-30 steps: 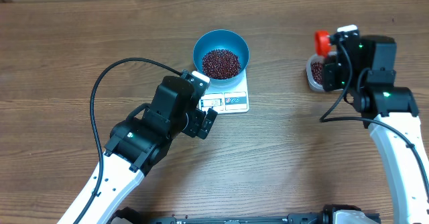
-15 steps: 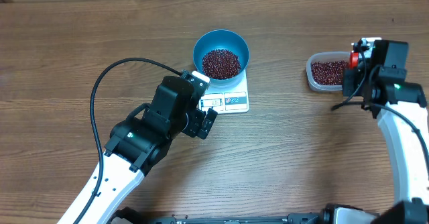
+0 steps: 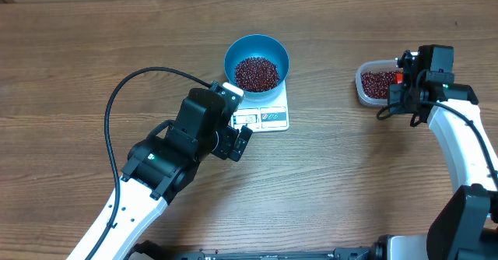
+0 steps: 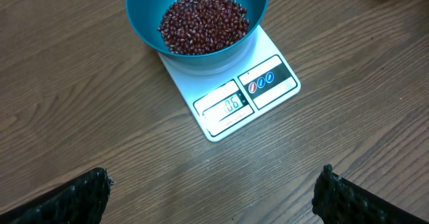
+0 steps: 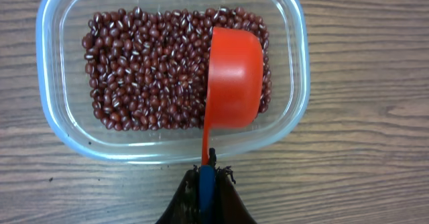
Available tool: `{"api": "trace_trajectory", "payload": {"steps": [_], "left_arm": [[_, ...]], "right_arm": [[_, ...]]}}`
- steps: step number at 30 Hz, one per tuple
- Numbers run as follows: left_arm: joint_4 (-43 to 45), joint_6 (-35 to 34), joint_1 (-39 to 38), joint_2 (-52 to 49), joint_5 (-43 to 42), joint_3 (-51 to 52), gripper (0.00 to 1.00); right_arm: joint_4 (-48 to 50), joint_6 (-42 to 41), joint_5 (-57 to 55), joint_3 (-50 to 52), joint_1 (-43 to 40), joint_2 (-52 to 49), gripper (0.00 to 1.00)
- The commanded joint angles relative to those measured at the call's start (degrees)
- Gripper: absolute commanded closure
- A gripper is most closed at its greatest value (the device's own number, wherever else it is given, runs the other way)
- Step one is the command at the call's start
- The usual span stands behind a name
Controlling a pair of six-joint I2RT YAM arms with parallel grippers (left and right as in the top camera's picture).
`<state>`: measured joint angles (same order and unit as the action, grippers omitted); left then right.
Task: Scoop item into bowl and weigh 150g on scale
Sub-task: 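Dip the red scoop into the beans in the tub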
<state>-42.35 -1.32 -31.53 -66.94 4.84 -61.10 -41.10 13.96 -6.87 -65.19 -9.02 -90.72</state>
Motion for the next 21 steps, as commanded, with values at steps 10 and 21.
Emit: {"api": "trace_trajectory", "payload": {"steps": [10,21], "left_arm": [[0.2,-0.4,-0.3,-0.3,0.5,0.3,0.01],[0.1,-0.4,-0.3,-0.3,0.5,0.3,0.01]], "right_arm": [[0.9,-0.2,9.5,-0.7,-0.3,-3.7,0.96],[-0.3,-0.2,16.3,-0.7,-0.4,-3.7,0.96]]}}
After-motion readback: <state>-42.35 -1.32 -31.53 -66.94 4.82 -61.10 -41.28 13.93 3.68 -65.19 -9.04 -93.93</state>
